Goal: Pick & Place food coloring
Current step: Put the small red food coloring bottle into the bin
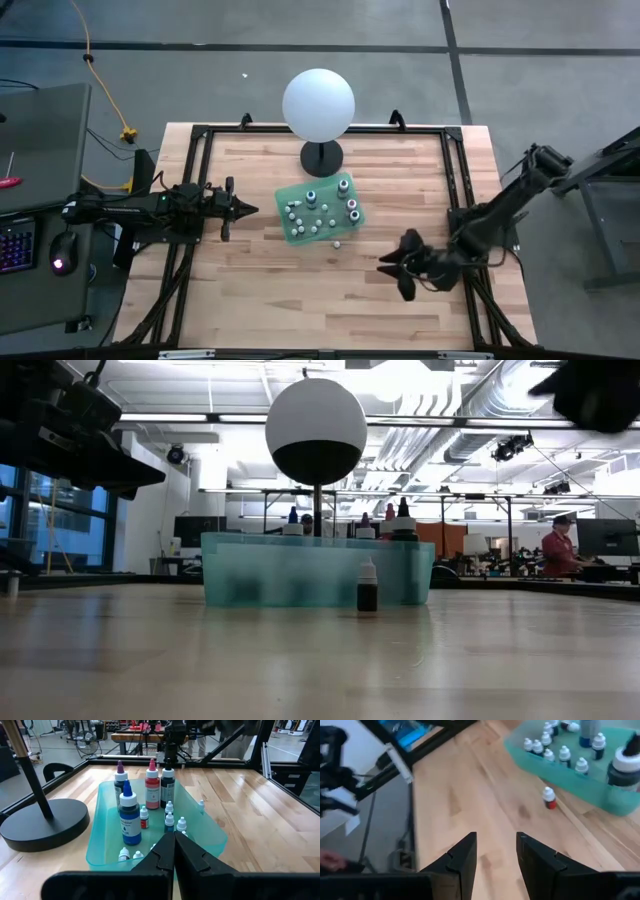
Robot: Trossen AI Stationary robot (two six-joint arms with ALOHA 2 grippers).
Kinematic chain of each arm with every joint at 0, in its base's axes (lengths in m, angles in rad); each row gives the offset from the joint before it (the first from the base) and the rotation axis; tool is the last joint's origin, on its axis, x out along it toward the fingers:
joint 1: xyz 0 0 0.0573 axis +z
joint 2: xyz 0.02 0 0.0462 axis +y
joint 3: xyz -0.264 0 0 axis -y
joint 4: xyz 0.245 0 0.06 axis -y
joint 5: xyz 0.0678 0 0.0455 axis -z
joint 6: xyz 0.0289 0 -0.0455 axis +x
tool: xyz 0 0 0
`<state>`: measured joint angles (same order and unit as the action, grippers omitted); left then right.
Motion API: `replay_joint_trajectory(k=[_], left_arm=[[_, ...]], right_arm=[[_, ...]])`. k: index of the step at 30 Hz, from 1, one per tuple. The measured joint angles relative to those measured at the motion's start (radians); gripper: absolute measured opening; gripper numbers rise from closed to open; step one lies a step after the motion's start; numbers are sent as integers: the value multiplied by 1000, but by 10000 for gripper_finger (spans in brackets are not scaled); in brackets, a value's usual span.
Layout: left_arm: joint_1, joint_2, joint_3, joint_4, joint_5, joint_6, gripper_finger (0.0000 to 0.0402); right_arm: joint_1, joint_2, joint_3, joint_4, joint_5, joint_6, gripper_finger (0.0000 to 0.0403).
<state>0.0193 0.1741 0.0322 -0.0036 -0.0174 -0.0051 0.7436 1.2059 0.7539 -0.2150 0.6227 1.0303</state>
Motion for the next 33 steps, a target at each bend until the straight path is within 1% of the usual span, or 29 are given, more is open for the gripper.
replay_joint_trajectory(k=[3,5,7,9,14,17,20,23,26,29,33], left_arm=[[0,0,0,0,0,0,0],[0,0,0,0,0,0,0],[0,0,0,0,0,0,0],[0,0,0,0,0,0,0],[0,0,0,0,0,0,0],[0,0,0,0,0,0,0],[0,0,0,0,0,0,0],[0,0,0,0,0,0,0],[0,0,0,0,0,0,0],[0,0,0,0,0,0,0],[0,0,0,0,0,0,0]], right_arm=[[-3,64,-114,202,56,-31,129],[-18,121,-169,349,75,-81,129],[-44,186,-195,468,70,-129,129],[-74,256,-201,531,47,-170,129],[-157,413,-159,592,18,-236,134],[-205,486,-131,616,7,-271,144],[-249,543,-99,665,-28,-316,160],[-282,586,-66,672,-57,-338,174],[-304,613,-45,668,-34,-357,183],[-321,619,-38,662,-4,-359,186],[-342,620,-38,661,-21,-359,186]])
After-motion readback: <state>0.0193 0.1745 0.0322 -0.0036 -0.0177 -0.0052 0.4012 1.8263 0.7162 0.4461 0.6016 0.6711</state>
